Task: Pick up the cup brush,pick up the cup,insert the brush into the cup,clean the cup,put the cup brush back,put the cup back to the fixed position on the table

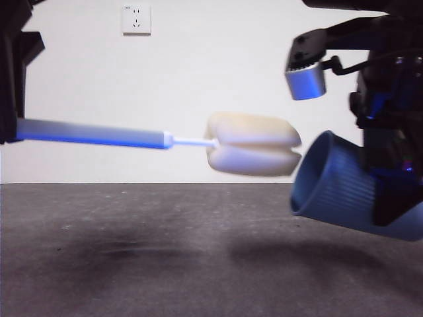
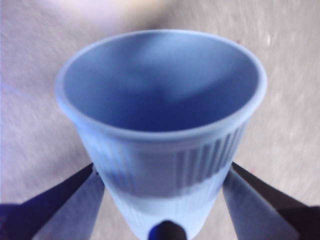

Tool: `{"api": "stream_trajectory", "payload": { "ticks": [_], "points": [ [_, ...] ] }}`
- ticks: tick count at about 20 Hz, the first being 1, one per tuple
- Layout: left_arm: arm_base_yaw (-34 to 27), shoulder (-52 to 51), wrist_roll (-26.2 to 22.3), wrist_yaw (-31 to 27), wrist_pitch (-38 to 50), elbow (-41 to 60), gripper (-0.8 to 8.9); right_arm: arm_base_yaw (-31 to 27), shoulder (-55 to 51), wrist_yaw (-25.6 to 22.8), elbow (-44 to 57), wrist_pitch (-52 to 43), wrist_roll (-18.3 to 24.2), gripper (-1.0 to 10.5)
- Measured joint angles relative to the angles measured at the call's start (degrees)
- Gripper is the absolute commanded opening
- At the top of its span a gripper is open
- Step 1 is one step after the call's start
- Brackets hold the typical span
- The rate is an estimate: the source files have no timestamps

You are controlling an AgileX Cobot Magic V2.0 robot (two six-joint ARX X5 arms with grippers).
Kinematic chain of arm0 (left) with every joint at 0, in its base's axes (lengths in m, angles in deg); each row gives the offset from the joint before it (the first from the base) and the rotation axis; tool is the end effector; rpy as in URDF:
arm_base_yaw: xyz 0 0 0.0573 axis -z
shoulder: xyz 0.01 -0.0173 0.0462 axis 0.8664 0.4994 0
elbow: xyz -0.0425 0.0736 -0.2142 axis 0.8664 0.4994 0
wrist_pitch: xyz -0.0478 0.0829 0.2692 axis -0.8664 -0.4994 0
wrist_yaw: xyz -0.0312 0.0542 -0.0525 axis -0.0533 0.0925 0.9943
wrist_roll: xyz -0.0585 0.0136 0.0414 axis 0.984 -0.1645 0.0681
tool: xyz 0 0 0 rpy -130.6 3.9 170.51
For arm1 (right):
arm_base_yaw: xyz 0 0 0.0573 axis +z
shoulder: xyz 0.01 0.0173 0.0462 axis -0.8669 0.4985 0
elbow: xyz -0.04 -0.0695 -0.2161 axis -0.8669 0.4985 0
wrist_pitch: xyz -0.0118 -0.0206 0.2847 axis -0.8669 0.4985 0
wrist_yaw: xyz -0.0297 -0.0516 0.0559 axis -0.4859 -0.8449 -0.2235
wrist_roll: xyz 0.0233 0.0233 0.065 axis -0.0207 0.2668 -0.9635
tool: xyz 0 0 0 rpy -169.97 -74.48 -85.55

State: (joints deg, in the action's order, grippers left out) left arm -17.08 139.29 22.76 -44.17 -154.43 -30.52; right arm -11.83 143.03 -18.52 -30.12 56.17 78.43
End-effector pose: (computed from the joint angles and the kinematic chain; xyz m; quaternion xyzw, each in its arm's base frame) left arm 0.1847 -0.1805 0.2040 0.3279 0.5186 -0.4319 0.6610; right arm 0.2014 0.1867 0.1271 -0.5665 0.3655 0.2760 0.6850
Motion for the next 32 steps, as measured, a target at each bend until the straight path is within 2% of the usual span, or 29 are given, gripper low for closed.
{"api": "stream_trajectory", "payload": {
  "ticks": [7,13,16,19,27,30,32],
  "points": [
    [3.1,5.0,1.2,0.3,5.0,0.0,-0.09,5.6,0.4,-0.2,0.0,-1.3,3.8,-0.2],
    [7.3,10.1,4.6,2.3,10.9,0.0,-0.09,11.1,2.5,-0.4,0.0,-2.5,4.2,-0.2],
    [8.0,10.2,5.5,1.3,11.2,0.0,-0.09,11.3,3.0,-0.8,0.0,-2.5,4.4,-0.2],
    [7.3,10.1,5.5,-3.9,8.1,0.0,-0.08,11.3,3.0,-3.8,0.0,-2.4,4.5,-0.2],
    [4.1,5.6,5.0,-5.4,1.0,0.0,-0.08,10.1,3.0,-4.7,0.0,-1.7,4.4,-0.2],
    [4.1,5.3,5.0,-5.3,1.2,0.0,-0.09,10.2,3.0,-4.8,0.0,-2.8,4.4,-0.2],
    [4.2,5.3,5.1,-2.5,3.4,0.0,-0.09,10.2,3.0,-4.7,0.0,-3.4,4.4,-0.2]
  ]
}}
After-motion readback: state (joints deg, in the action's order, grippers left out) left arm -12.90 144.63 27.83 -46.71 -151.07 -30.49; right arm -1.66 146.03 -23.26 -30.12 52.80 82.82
